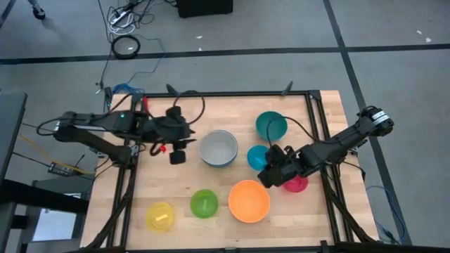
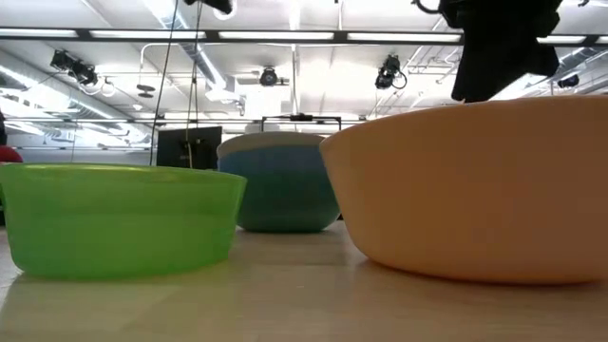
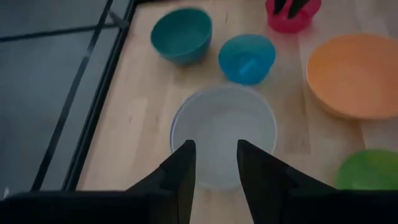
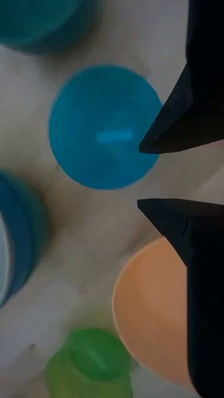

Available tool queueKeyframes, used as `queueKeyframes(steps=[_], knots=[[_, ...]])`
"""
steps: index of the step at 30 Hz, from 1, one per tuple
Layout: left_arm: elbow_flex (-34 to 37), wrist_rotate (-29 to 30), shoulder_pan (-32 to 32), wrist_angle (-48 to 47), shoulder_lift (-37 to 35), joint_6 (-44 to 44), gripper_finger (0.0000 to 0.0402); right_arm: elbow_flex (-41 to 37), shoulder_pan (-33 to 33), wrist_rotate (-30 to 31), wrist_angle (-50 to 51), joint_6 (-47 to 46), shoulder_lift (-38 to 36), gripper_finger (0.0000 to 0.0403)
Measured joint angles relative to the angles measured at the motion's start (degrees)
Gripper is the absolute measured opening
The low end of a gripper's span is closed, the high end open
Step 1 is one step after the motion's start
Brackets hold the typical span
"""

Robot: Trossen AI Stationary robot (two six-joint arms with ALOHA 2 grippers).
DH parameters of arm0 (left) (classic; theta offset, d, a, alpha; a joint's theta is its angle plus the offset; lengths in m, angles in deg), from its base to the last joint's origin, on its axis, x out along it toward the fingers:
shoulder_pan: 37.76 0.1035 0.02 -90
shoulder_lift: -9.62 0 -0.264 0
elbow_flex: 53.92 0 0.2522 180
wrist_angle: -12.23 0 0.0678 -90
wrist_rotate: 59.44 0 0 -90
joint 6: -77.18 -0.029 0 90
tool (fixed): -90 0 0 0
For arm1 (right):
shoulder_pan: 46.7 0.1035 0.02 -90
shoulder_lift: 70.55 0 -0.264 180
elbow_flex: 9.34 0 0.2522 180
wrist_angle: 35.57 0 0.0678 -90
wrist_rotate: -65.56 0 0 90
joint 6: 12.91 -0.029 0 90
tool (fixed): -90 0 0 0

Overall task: Nest bowls inside each other
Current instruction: Stack the orange bowl on top of the gray bowl

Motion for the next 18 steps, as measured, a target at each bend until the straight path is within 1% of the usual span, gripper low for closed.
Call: queueKeyframes(steps=[3,5,9,15,18], knots=[[0.0,0.13,0.0,-2.23,-1.32,1.43,0.0127,-1.26,-0.01,-2.31,-2.7,1.03,-0.03,0.0114],[0.0,0.13,-0.02,-4.36,-1.98,2.58,0.0127,-1.6,0.3,-2.56,-5.7,4.34,-0.03,0.0114],[0.02,0.12,-0.31,-7.59,-3.04,5.31,0.0127,-1.71,2.14,0.52,-9.33,9.81,-0.03,0.0114],[0.02,0.1,-1.94,-8.51,-4.74,7.02,0.0127,-1.71,2.92,0.04,-9.51,10.38,-0.03,0.0114],[0.02,0.17,-2.72,-10.3,-5.81,8.75,0.0127,-1.71,3.23,-3.01,-9.47,10.17,-0.03,0.0114]])
